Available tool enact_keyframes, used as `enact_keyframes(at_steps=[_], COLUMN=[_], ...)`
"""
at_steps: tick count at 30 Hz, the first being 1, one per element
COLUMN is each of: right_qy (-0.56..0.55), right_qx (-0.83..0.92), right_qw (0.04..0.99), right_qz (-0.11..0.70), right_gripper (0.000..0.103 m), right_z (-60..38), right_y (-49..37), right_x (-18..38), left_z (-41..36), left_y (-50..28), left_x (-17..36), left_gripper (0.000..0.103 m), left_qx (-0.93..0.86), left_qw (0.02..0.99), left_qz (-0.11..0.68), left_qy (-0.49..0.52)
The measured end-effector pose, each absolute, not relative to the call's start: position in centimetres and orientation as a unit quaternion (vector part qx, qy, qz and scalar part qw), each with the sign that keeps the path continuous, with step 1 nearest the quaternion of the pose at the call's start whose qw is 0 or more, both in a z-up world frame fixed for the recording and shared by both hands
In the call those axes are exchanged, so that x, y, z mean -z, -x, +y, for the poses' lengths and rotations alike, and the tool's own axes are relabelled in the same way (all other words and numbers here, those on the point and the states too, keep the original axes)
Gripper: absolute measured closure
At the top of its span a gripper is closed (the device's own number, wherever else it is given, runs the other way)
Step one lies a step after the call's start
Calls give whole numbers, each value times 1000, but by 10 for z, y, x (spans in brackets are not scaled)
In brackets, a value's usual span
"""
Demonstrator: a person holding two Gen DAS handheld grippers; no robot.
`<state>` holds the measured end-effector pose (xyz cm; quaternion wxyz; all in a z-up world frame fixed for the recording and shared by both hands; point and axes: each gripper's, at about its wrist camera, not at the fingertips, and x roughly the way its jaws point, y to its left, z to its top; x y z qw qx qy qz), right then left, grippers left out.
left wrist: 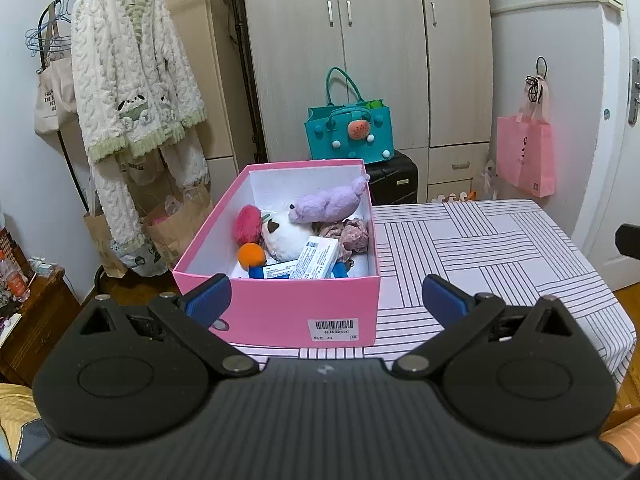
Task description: Organize soft objects
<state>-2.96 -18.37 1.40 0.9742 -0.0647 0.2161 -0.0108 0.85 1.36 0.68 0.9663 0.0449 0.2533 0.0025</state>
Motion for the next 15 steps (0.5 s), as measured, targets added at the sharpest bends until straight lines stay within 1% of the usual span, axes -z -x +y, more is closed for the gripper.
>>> enact_keyframes(at_steps=[11, 15], right_qy=[63, 62], right_qx=[14, 16], right_qw=[973, 972], right_qz=[223, 228], right_gripper=[3, 3], right_z=[-184, -185], right_y=[28, 26], right_x=[-10, -9], left_z=[18, 18], left_y=[-8, -7], left_x=[-5, -5], left_gripper=[0, 0], left_qx=[2, -5], left_qw=[965, 967], left_qz=[259, 250], left_qy=[-41, -47])
